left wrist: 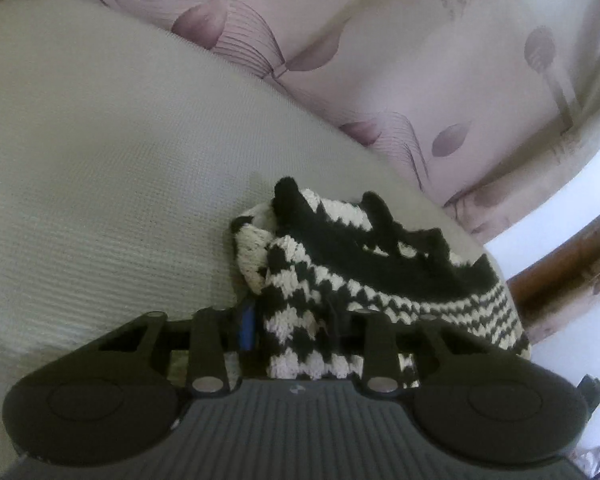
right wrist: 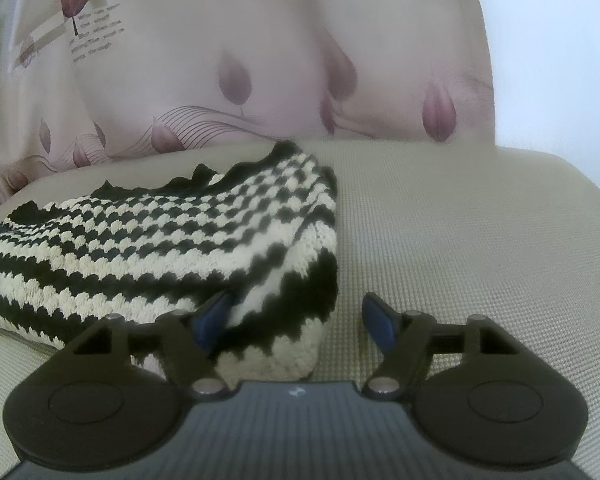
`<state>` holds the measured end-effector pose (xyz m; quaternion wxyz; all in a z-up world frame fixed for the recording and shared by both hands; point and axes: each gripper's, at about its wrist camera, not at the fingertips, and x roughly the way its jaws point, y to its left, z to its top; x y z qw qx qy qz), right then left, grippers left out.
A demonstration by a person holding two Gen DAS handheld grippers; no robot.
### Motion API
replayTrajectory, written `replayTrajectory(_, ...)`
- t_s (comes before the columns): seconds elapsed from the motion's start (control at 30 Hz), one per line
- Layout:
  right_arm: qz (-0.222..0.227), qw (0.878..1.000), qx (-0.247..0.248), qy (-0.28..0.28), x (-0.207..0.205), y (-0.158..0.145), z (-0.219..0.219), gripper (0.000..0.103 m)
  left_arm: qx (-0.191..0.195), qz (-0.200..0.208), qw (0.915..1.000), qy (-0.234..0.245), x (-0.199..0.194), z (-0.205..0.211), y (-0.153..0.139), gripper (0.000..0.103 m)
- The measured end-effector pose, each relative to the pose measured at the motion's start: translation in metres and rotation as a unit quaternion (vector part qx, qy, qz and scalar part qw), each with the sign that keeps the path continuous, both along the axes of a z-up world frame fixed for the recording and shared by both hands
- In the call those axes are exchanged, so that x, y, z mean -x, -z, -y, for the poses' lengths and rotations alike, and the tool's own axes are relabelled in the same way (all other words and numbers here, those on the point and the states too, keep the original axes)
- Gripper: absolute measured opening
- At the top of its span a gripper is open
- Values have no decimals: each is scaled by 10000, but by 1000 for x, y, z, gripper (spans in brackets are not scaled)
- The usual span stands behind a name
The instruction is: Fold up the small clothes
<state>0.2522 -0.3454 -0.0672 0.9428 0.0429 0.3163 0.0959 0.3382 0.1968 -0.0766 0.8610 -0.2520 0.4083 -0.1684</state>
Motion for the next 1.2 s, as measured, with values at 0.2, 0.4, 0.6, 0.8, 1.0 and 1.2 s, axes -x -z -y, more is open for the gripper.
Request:
replayTrajectory(0.2,9,10000,28,1,1,0,-1,74,425,116,9990,-72,-6,-1,13,33)
replayTrajectory(0.4,8,10000,71,37,1,0,-2,77,-831,521,9951,-113,7,32,0,21)
replayTrajectory(0.6,30,9998,166,87,1,0,-4,81,-1965,807,9771,-106,16,59,-7,18)
replayTrajectory(0.8,31,9997,230,117,1,0,-5,84,-2226,786,9716,-137,17,56,-4,18)
replayTrajectory(1.0,-41,9993,269,243,-2,1,-4,92,-2483,738,9657,-151,16,65,-6,18)
replayTrajectory(1.2,1,9993,274,243,-1,0,-4,93,-2542,617,9651,-139,13,66,-8,18)
